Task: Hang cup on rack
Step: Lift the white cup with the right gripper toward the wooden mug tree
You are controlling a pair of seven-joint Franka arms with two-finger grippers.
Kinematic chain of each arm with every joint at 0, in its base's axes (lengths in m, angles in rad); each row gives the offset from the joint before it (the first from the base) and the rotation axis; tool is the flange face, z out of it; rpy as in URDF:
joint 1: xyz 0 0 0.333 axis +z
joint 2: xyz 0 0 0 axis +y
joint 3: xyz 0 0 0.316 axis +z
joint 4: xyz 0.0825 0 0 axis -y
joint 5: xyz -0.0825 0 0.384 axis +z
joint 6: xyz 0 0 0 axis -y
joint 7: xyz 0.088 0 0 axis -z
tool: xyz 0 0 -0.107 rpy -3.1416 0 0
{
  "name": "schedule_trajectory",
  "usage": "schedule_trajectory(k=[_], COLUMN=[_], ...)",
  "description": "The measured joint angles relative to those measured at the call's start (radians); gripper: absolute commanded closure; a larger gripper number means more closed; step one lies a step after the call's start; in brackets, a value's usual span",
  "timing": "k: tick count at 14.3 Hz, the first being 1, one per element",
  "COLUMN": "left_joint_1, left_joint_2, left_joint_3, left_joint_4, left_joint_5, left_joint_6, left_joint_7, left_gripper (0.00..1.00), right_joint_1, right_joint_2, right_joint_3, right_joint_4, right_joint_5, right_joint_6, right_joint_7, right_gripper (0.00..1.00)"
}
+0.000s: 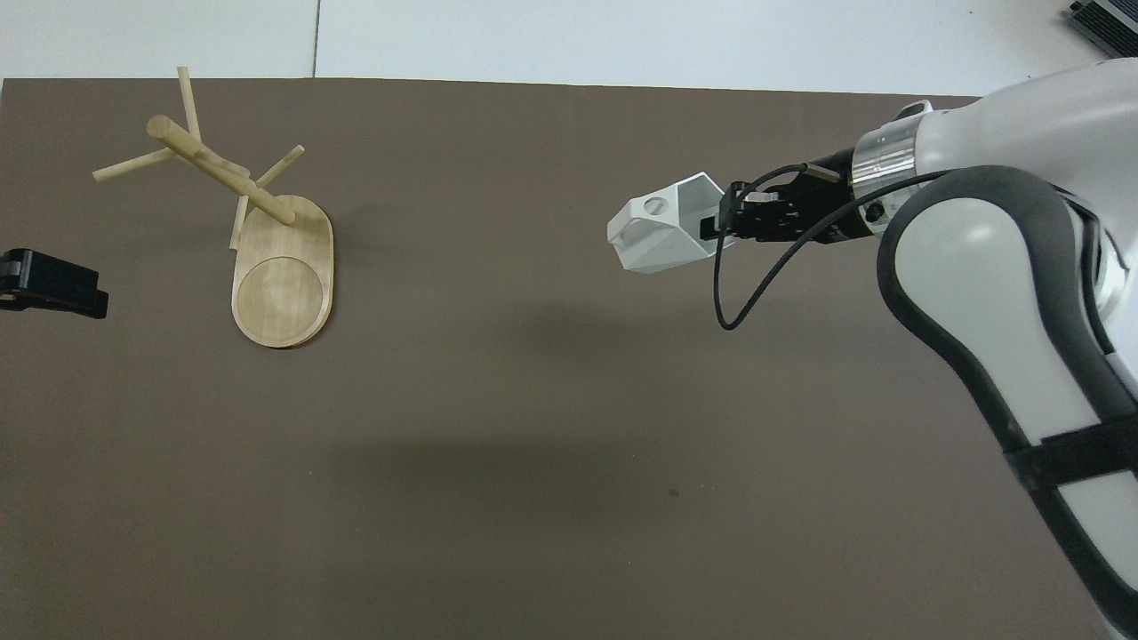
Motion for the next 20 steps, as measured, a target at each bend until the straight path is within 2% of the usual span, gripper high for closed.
schedule_trajectory(k=[4, 8, 10, 13, 20], left_joint_1=[0.001, 0.003, 0.006, 0.019, 0.039], left_joint_2=[0.000, -0.005, -0.007, -0.007, 0.007], left_joint_3=[0.000, -0.001, -0.001, -0.001, -0.002], left_joint_4=[-0.001, -0.007, -0.009, -0.013, -0.017], left_joint_5=[0.000, -0.001, -0.018, -0.094, -0.274], left_joint_6=[-0.013, -0.040, -0.040, -0.025, 0.141], left_joint_7=[-0.001, -0.022, -0.072, -0.214, -0.800], left_gripper=[0.00, 0.00, 0.00, 0.00, 0.00], right_joint_1=[0.005, 0.009, 0.013, 0.019, 0.020], right_joint_2=[-0.001, 0.000, 0.005, 0.013, 0.021], right_joint_3=[0.158, 0.305, 0.359, 0.410, 0.444], right_joint_4=[0.001, -0.001, -0.002, -0.005, -0.010], right_joint_5=[0.225, 0.409, 0.421, 0.422, 0.422], right_joint_6=[0.104, 0.297, 0.382, 0.444, 0.492], right_joint_7=[0.033, 0.056, 0.083, 0.132, 0.162], right_gripper=[1.00, 1.00, 1.00, 1.00, 1.00])
